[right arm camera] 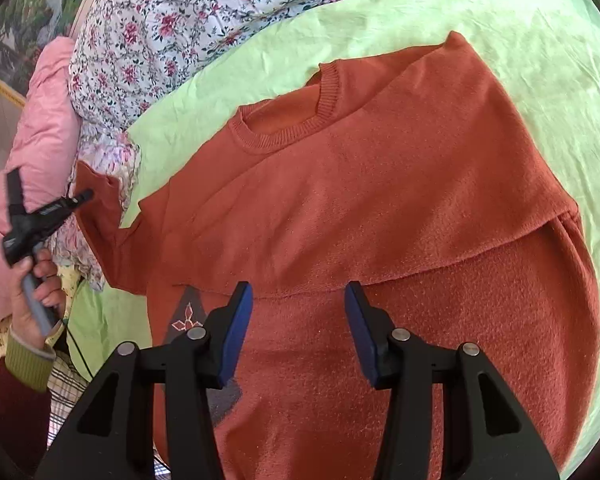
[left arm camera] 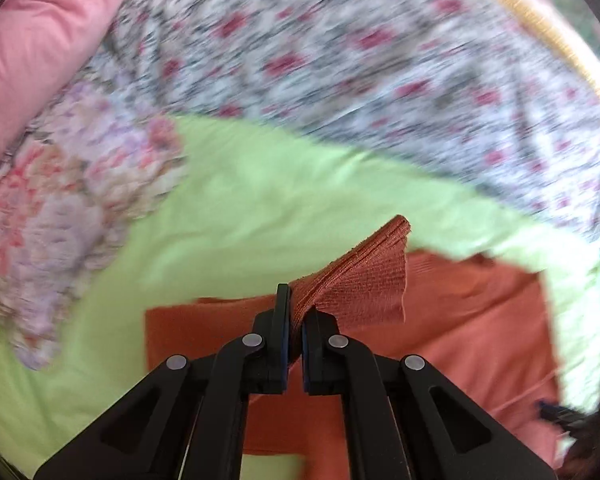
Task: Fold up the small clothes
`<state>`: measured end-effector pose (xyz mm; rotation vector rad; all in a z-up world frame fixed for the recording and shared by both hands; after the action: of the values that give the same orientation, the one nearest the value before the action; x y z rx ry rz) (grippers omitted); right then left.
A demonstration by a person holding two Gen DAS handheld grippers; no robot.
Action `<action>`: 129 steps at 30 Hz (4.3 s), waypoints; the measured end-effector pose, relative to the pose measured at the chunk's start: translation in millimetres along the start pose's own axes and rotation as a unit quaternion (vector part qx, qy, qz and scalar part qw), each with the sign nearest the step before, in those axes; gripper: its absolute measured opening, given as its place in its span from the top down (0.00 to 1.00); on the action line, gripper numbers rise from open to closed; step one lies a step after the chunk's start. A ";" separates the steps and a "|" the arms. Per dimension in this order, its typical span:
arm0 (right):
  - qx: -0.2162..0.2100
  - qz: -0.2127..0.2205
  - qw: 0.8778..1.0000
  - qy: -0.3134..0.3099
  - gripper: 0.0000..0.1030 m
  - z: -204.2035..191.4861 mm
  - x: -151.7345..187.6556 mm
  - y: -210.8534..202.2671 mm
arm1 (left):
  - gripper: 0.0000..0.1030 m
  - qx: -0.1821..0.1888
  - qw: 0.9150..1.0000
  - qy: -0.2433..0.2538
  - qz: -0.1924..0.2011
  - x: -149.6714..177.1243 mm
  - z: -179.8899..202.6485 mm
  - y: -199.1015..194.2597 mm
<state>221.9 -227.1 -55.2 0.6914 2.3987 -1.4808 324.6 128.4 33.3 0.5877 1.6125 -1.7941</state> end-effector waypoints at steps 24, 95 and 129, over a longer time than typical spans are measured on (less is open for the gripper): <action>0.045 0.084 0.991 0.092 0.52 89.1 -14.6 -62.5 | 0.90 0.192 0.971 0.100 -0.104 151.5 301.3 80.2; 0.133 0.044 0.990 -0.008 0.90 82.6 -81.2 -33.9 | 0.49 -0.060 0.987 -0.030 -0.146 199.5 -7.6 20.6; 0.133 0.047 0.986 0.087 0.67 115.4 133.2 -180.5 | 0.46 0.071 0.967 -0.013 -0.244 369.9 9.8 -125.7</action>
<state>10.5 -361.6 -26.3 1.0184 2.2712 -1.7868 -20.1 61.4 -138.2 0.2325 1.7243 -2.2759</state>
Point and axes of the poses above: each gripper's, at about its wrist camera, not at the fingertips, and y roughly the way its jaws point, z to its right, x to its underside, the point moved 7 cm from there along y, roughly the way its jaws point, and after that the axes turned 5 degrees about z, right-handed, at the moved point
